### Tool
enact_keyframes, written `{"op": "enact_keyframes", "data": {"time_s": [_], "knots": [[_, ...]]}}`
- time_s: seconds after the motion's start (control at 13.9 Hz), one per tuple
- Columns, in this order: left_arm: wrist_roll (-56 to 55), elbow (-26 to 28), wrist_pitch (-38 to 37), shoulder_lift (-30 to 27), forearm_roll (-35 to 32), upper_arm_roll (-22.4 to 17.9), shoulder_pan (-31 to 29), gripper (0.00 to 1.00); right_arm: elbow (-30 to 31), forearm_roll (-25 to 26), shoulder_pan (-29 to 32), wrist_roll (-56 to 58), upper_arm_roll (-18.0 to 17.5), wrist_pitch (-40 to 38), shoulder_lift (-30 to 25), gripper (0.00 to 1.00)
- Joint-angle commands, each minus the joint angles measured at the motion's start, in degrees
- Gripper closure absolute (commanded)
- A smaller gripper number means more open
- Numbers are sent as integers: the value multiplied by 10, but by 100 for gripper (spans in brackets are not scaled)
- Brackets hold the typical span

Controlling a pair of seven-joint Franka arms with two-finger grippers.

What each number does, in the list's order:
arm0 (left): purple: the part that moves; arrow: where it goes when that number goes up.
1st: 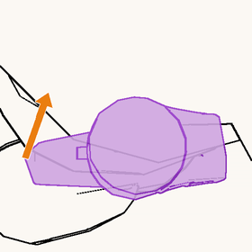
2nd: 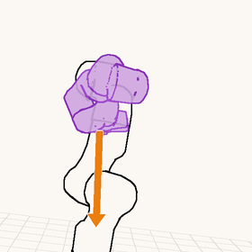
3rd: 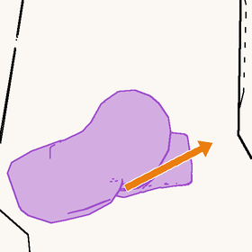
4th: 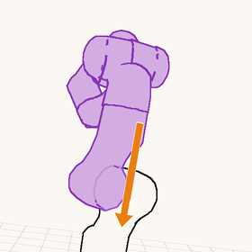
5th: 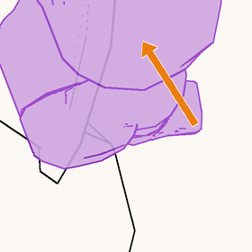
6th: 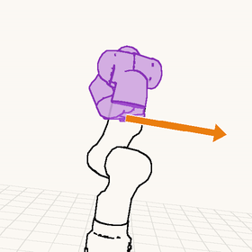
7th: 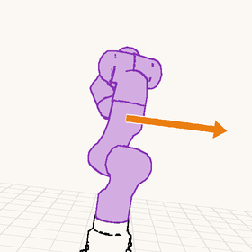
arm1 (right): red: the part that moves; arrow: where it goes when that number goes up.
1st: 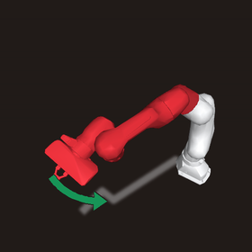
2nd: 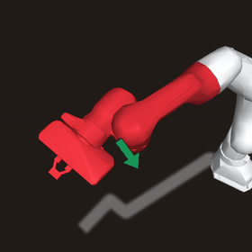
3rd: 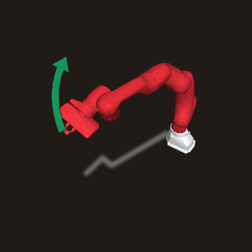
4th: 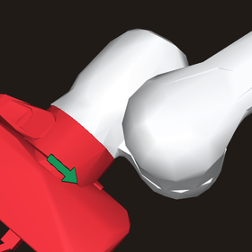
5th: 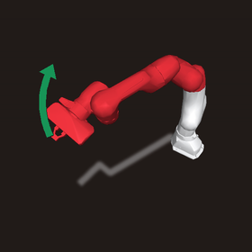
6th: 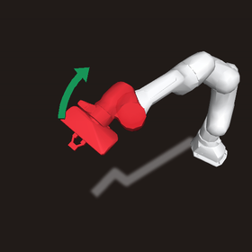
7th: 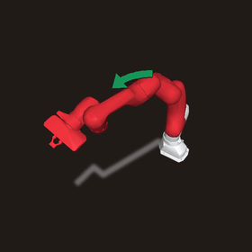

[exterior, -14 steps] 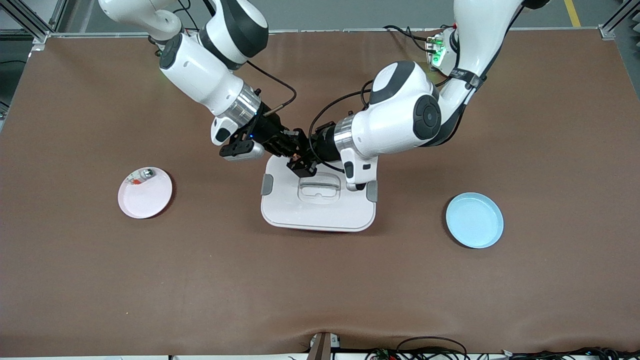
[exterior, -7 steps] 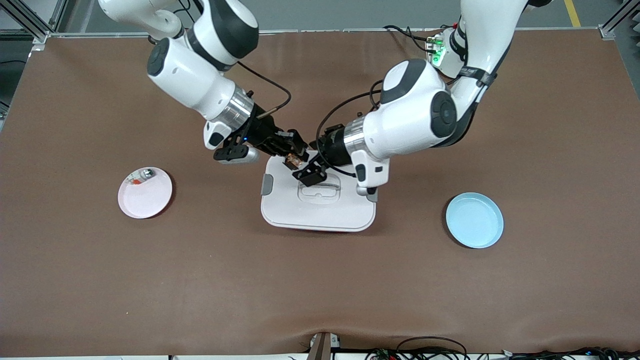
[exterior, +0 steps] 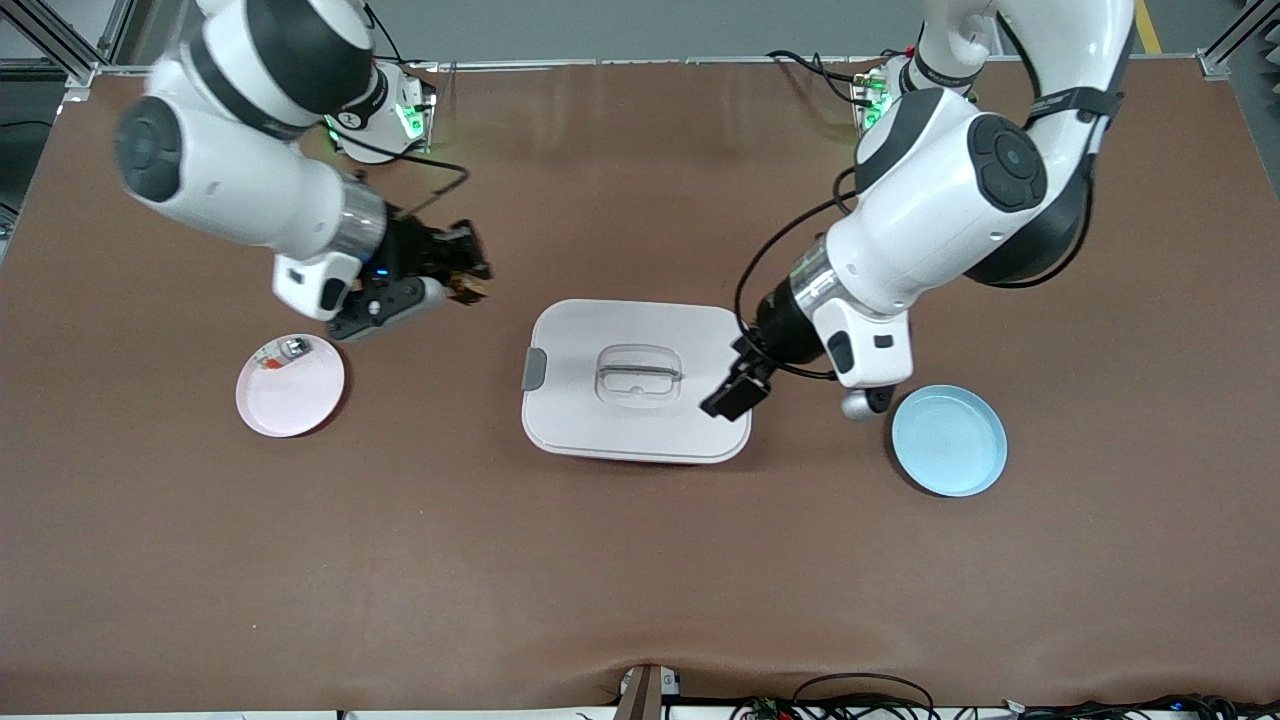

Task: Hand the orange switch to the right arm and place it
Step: 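Open the left gripper and withdraw while the right gripper carries switch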

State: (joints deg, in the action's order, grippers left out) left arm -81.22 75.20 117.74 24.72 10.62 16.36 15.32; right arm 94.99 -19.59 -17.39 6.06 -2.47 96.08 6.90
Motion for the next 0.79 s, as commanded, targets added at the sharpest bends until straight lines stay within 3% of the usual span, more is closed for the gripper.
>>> {"op": "enact_keyframes", "data": {"time_s": [0.0, 0.14, 0.29, 0.51, 0.72], "knots": [[99, 12, -69, -21, -48, -3, -36, 0, -1, 94, 44, 175, -10, -48, -15, 100], [179, 12, -146, -26, -102, -2, -64, 0, 36, 158, 73, 311, -10, -47, -36, 100], [242, 12, -207, -34, -172, -7, -71, 0, 70, 190, 111, 429, -10, -24, -47, 100], [342, 12, -254, -43, -249, -12, -93, 0, 166, 216, 170, 618, -10, 111, -61, 100], [387, 13, -275, -69, -242, -12, -134, 0, 274, 217, 221, 710, -10, 273, -58, 100]]}}
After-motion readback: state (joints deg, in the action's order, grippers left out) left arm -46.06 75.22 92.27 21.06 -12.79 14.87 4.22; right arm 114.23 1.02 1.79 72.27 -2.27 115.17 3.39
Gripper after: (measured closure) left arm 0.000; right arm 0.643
